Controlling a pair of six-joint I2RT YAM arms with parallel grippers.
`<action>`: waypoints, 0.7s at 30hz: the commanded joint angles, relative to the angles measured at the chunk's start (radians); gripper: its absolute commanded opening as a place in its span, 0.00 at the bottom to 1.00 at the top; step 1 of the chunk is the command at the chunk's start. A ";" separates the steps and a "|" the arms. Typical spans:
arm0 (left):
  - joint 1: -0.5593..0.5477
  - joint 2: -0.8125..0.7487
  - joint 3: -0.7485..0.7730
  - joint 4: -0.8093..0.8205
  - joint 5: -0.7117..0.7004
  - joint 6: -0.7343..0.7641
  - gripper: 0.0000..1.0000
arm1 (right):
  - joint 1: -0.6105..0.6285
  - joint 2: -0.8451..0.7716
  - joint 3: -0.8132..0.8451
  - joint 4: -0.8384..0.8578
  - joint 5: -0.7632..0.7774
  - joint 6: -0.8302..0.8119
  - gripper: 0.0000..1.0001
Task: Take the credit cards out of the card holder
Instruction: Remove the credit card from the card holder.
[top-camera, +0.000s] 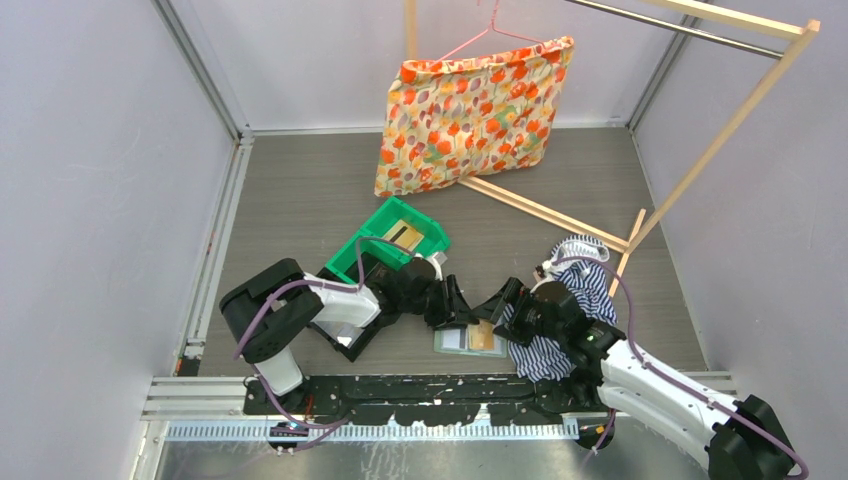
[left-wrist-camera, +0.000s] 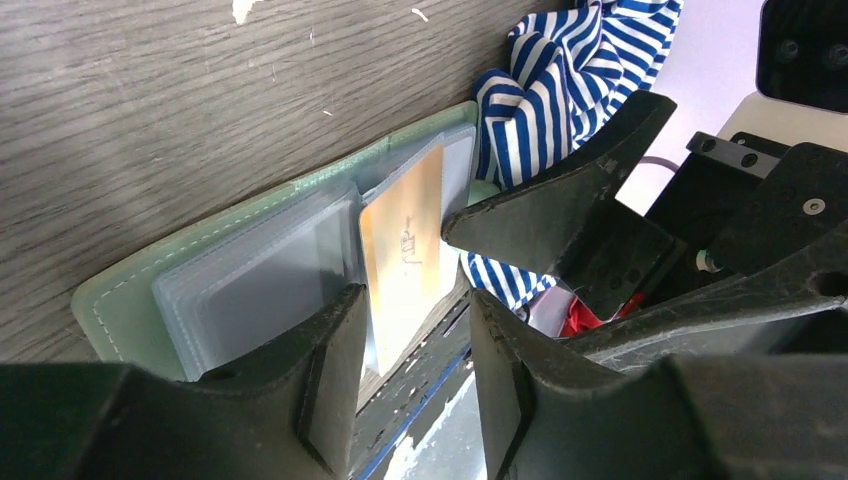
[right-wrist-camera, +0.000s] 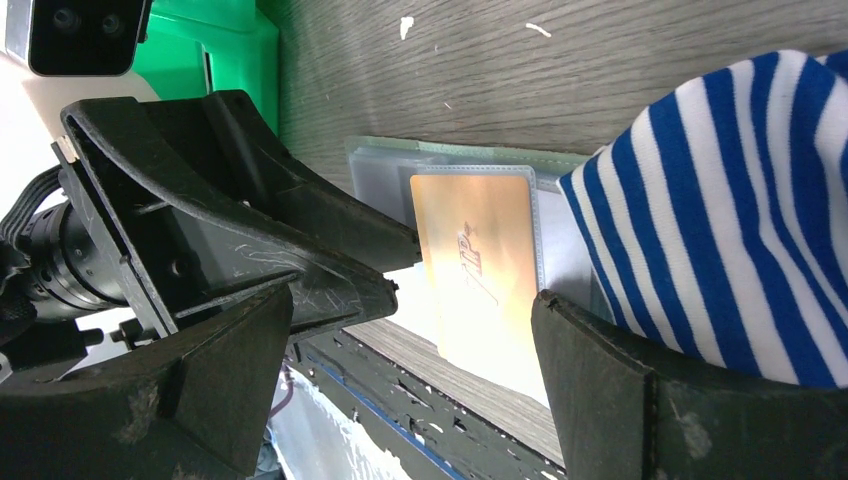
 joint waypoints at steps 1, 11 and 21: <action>0.000 -0.008 -0.025 0.084 -0.008 -0.015 0.43 | 0.006 0.025 -0.029 0.018 0.000 0.003 0.93; 0.000 -0.007 -0.041 0.109 -0.009 -0.016 0.32 | 0.007 0.067 -0.052 0.084 -0.019 0.024 0.93; 0.000 0.025 -0.059 0.209 0.011 -0.059 0.21 | 0.007 0.070 -0.060 0.104 -0.026 0.034 0.93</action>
